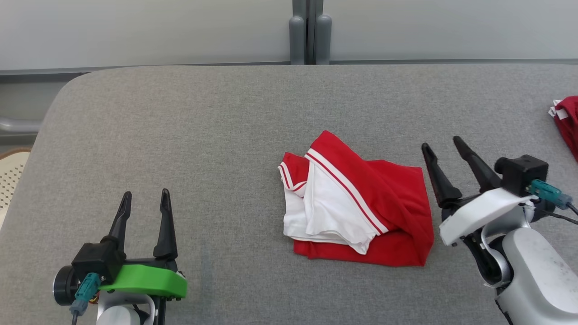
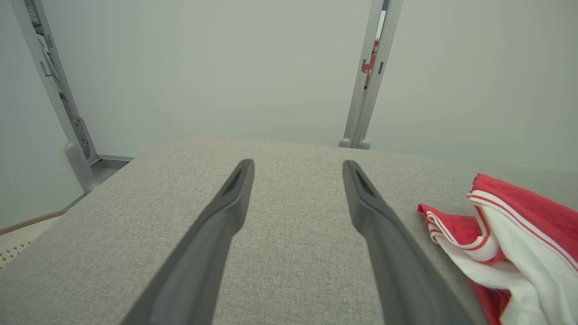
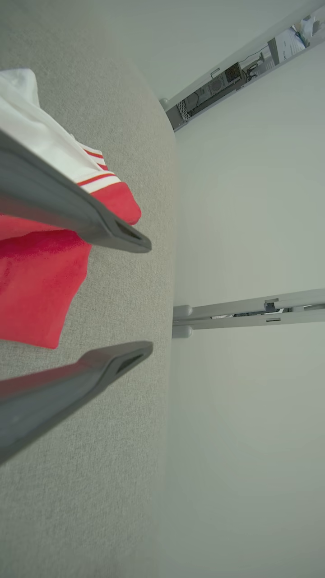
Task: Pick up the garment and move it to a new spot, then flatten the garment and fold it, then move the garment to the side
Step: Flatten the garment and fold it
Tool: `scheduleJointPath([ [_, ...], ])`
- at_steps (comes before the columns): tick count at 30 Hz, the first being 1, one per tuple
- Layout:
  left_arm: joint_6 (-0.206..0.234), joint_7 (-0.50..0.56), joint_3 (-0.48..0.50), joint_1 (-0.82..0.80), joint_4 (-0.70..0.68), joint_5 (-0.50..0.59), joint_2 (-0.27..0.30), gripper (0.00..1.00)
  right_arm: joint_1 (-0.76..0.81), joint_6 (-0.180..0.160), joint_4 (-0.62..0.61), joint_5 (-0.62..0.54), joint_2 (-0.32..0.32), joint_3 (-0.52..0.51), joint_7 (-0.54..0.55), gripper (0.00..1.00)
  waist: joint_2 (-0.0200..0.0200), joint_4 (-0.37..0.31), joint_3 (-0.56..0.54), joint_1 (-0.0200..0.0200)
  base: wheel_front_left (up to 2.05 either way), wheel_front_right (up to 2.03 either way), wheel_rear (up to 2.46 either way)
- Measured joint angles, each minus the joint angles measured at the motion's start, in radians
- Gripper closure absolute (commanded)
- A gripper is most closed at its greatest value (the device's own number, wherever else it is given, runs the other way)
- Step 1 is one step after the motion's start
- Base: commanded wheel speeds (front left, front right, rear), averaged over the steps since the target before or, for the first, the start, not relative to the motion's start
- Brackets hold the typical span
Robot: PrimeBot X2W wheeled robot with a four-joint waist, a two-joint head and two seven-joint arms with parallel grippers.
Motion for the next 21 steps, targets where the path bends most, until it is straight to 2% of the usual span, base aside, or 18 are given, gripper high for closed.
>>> scheduleJointPath([
  [12, 0.006, 0.000, -0.031, -0.019, -0.001, -0.017, 0.000, 0.00, -0.172, 0.000, 0.178, 0.063, -0.020, 0.242, 0.058, 0.00, 0.0000, 0.048, 0.035, 0.0000, 0.00, 0.00, 0.00],
  [20, 0.013, 0.000, -0.053, -0.038, 0.004, -0.035, 0.000, 0.00, -0.241, 0.000, 0.314, 0.158, -0.027, 0.353, 0.079, 0.02, -0.0001, 0.099, 0.062, 0.0000, 0.00, 0.00, 0.00],
  [21, 0.016, 0.000, -0.055, -0.038, 0.004, -0.035, 0.000, 0.00, -0.244, 0.000, 0.324, 0.171, -0.029, 0.367, 0.079, 0.36, 0.0000, 0.105, 0.064, 0.0000, 0.00, 0.00, 0.00],
])
